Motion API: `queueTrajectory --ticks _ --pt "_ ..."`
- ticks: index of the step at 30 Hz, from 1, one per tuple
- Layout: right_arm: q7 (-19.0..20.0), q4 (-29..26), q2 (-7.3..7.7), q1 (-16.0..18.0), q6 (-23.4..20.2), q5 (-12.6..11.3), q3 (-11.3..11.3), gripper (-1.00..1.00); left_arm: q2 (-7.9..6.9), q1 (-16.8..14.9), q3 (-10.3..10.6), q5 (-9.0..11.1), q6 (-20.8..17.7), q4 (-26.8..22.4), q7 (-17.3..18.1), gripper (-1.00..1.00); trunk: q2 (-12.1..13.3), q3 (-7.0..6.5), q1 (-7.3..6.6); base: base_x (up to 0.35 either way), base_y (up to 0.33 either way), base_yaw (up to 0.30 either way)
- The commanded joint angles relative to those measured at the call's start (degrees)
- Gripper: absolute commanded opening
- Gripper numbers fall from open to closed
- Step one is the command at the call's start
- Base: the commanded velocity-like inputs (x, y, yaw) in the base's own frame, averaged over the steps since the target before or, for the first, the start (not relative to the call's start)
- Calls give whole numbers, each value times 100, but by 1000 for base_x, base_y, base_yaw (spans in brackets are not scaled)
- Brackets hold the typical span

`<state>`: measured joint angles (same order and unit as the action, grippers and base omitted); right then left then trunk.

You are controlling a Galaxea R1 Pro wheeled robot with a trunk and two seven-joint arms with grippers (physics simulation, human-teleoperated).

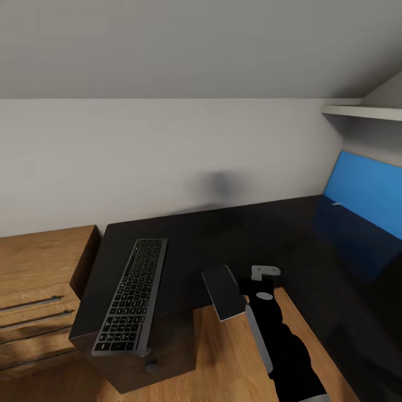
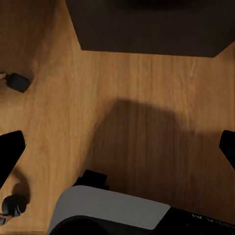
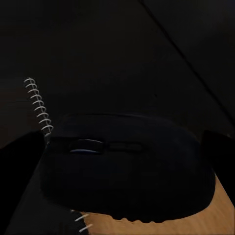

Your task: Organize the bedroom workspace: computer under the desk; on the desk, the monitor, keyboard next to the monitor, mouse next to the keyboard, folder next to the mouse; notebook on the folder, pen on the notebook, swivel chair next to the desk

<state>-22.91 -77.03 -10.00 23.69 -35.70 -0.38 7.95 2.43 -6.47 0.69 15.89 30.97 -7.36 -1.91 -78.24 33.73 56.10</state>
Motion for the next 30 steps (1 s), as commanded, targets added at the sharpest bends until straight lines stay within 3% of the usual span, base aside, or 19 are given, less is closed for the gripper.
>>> queueTrajectory --ticks 1,17,24,25,30 --pt "-29 -34 0 -2 -34 -6 11 -100 2 -4 10 2 19 4 -20 100 -3 13 0 0 0 167" --pt "-15 -182 0 -130 19 3 134 -100 3 -4 10 -2 31 11 -20 100 -3 127 0 0 0 162" --pt "7 -181 0 -200 23 14 160 -100 3 -4 10 -3 32 9 -20 100 -3 145 0 0 0 44" --pt "20 -154 71 -230 26 15 162 -100 3 -4 10 -3 32 9 -20 100 -3 145 0 0 0 6" --pt "28 -146 156 -249 98 9 175 -100 3 -4 10 -5 32 9 -20 100 -3 146 0 0 0 3"
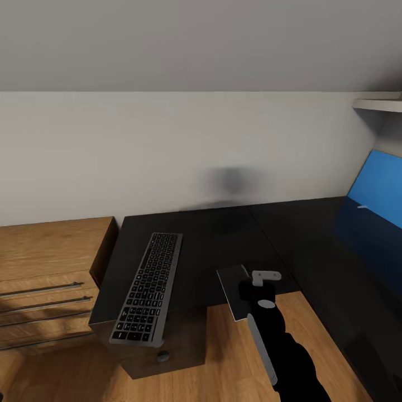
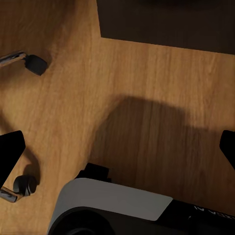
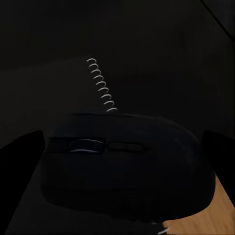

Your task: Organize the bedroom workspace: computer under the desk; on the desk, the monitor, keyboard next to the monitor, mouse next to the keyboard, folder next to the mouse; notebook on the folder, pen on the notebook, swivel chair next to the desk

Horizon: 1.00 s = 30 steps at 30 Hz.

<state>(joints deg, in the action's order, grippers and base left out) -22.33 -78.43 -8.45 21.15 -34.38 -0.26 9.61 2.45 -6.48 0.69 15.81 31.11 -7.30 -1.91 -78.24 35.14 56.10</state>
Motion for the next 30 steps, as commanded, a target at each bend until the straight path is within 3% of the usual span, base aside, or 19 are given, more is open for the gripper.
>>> queueTrajectory --ticks 1,9,21,30 --pt "-34 -8 9 0 14 -6 24 -100 1 -3 10 2 18 2 -20 100 -3 5 0 0 0 0" --pt "-70 -114 -23 -6 107 -23 152 -100 1 -3 10 2 27 3 -20 100 -3 16 0 0 0 63" --pt "-59 -128 -17 -6 115 -28 176 -100 1 -3 9 2 35 2 -20 100 -3 71 0 0 0 224" --pt "-43 -101 13 -6 136 -27 395 -100 1 -3 10 2 35 1 -20 100 -3 120 0 0 0 233"
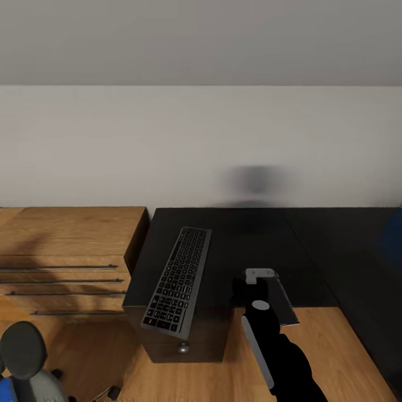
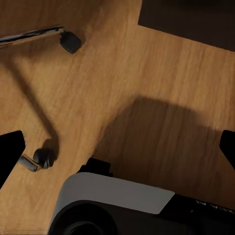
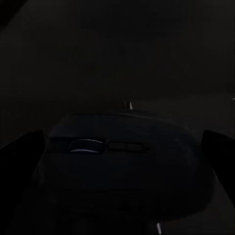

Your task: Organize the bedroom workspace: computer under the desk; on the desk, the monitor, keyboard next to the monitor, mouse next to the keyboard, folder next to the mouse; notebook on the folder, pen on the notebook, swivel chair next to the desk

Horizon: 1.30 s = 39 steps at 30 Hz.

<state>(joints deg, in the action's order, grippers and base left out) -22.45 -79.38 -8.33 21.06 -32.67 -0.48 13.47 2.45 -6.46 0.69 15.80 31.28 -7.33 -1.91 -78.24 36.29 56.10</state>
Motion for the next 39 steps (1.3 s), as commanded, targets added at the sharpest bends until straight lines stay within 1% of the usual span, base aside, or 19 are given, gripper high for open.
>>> queueTrajectory --ticks 1,5,8,11,17,22,24,30,33,39 --pt "-30 -5 3 3 -34 -5 17 -100 1 -4 10 2 18 4 -20 100 -3 11 0 0 0 225" --pt "-25 4 6 -2 -31 -4 103 -100 1 -4 10 2 20 4 -20 100 -3 35 0 0 0 222" --pt "-23 71 6 -22 -17 -1 219 -100 1 -4 10 2 25 7 -20 100 -3 53 0 0 0 215" --pt "-21 119 11 -29 90 3 270 -100 1 -4 10 2 27 4 -18 100 -3 67 0 0 0 148" --pt "-21 299 40 -32 249 31 284 -100 1 -4 10 2 27 4 -19 100 -3 74 0 19 0 30" --pt "-28 553 110 -32 733 38 287 -100 1 -4 10 2 27 5 -19 100 -3 74 0 201 0 3" --pt "-30 601 122 -32 836 39 288 -100 1 -4 10 2 27 5 -19 100 -3 74 0 124 0 1" --pt "-17 813 120 -32 910 39 292 -100 1 -4 9 2 27 4 -20 100 -3 74 0 27 0 0" --pt "-15 1093 114 -32 935 37 300 -100 1 -4 5 6 33 4 -22 100 -3 74 0 4 0 0" --pt "-14 1276 112 -32 1159 42 306 -100 1 -4 -7 11 36 3 -28 100 -3 74 0 0 0 0"
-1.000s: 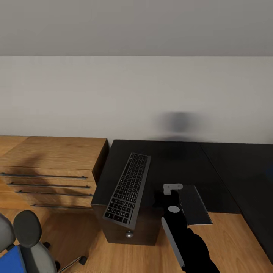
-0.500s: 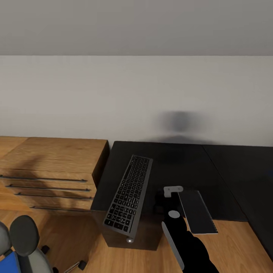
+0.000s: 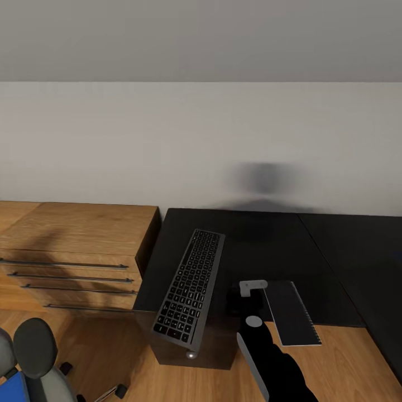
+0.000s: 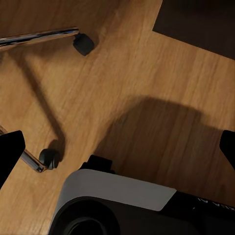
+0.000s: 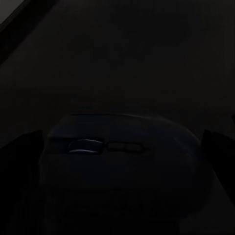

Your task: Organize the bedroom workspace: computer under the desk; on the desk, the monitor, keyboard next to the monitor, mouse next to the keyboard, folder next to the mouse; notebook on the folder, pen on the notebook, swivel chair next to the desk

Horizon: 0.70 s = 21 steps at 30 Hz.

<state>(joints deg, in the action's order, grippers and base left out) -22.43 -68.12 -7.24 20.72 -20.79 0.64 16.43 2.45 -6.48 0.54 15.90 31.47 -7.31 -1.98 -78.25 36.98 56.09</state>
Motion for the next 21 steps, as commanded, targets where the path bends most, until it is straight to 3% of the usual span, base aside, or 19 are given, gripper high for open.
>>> queueTrajectory --ticks 1,21 --pt "-16 156 3 2 -21 -70 9 -100 1 -3 8 1 17 2 -23 100 -2 5 0 0 0 0" --pt "-16 604 9 2 574 -4 9 -100 1 -3 8 1 18 2 -21 100 -2 5 0 0 0 0"
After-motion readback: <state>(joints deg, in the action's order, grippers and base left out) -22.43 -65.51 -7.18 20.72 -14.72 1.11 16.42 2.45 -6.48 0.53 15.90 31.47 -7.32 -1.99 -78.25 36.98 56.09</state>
